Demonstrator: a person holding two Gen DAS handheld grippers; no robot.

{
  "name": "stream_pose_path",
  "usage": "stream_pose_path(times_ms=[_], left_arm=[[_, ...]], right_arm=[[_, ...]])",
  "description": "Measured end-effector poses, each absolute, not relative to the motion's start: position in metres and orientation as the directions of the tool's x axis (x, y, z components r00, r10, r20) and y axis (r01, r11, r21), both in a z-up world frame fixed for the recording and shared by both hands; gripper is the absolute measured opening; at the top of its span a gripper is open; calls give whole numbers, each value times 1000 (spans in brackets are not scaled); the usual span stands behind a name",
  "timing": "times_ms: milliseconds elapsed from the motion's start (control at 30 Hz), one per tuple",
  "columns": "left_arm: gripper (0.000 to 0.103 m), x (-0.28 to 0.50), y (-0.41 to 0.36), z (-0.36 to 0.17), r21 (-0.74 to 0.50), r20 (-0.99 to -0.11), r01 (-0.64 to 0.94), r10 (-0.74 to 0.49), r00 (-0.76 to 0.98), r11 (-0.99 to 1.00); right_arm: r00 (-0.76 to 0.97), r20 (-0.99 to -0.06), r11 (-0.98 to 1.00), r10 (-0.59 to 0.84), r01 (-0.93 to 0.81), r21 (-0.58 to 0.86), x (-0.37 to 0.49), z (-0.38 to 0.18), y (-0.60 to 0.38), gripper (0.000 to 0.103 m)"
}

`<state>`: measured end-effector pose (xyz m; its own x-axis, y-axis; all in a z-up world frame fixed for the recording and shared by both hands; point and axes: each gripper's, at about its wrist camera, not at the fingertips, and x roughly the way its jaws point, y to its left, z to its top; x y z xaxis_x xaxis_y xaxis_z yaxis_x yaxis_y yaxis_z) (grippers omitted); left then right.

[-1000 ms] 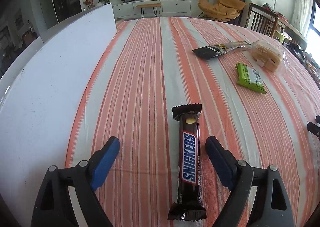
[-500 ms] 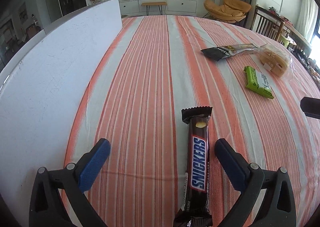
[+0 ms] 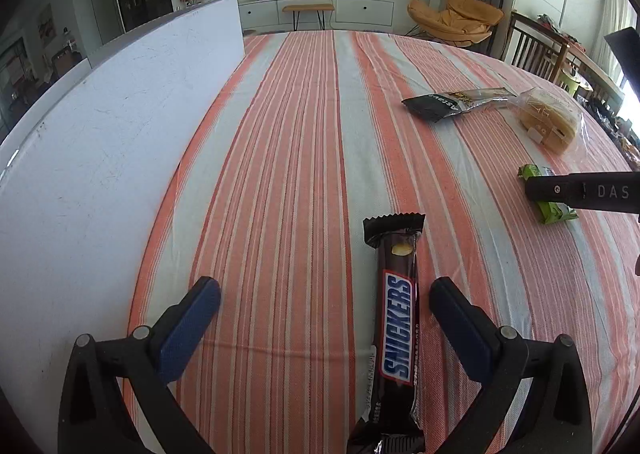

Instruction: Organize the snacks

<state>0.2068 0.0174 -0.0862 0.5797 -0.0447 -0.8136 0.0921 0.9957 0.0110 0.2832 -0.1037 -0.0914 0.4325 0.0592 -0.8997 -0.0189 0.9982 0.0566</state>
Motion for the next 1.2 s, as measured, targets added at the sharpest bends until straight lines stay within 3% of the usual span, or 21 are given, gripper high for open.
stream_pose_path(times_ms=[267,333,500,700,1200], left_arm=[[103,206,18,-86,12,-813,92,-44,580,996],[103,206,18,-86,12,-813,92,-44,580,996],[103,206,18,-86,12,-814,92,-44,580,996],[103,206,18,-86,12,-813,92,-44,580,996],[103,206,18,-86,11,-813,92,-44,580,996]], right_arm=[[537,-843,997,-33,-41,-66,188,-91,-200,52],[570,-821,999,-13,-28,-35,176,-96,-217,54],[634,-773,1000,-18,17,-9,169,-103,-224,78],[624,-781,999,-27,47,2,170,-101,-229,87],[623,-781,999,-27,47,3,168,-99,-229,88]])
